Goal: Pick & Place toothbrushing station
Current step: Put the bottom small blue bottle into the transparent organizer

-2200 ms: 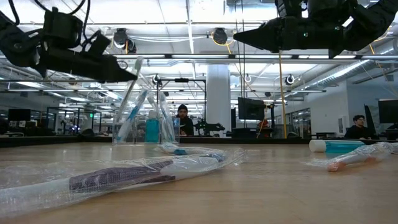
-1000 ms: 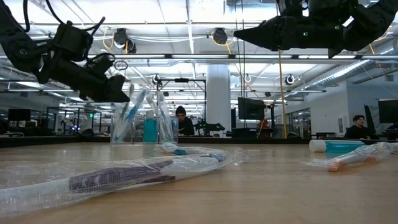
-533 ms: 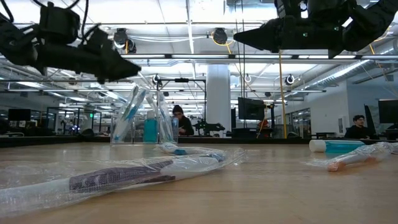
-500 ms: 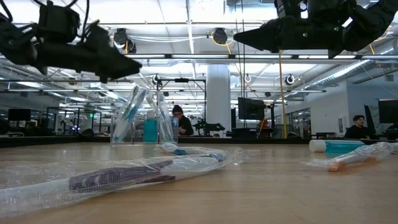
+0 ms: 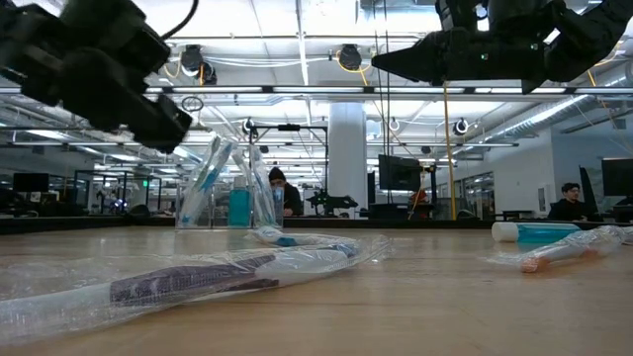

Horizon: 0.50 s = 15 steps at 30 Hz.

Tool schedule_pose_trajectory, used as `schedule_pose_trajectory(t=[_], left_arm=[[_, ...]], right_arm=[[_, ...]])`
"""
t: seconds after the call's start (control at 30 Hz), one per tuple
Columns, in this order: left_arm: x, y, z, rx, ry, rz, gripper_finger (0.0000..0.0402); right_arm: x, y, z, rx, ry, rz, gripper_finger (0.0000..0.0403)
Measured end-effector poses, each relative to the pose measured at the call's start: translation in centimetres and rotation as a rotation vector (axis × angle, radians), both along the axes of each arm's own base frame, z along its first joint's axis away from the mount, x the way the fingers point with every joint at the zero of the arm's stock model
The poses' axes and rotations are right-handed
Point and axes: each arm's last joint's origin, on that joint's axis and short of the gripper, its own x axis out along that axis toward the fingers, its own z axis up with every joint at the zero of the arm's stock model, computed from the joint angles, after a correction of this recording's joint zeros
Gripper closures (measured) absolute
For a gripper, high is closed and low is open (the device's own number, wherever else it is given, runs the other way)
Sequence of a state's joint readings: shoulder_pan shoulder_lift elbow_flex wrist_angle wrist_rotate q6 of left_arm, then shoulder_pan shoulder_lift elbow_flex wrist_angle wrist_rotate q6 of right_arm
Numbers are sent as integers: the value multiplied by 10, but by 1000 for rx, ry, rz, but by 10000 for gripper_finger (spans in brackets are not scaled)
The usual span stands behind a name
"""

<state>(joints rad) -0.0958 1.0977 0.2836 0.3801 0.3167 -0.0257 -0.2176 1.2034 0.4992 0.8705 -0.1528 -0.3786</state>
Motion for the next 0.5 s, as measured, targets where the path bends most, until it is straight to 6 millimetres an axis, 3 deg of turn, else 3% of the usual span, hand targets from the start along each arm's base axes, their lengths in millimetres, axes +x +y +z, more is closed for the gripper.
schedule_pose_trajectory(t=[0.2,0.5], left_arm=[[-2,-38,-17,-44,119,-117,231],[-4,-79,-44,-125,229,-87,231]], right_arm=[[0,0,0,0,-1,0,248],[0,0,0,49,-4,5,248]])
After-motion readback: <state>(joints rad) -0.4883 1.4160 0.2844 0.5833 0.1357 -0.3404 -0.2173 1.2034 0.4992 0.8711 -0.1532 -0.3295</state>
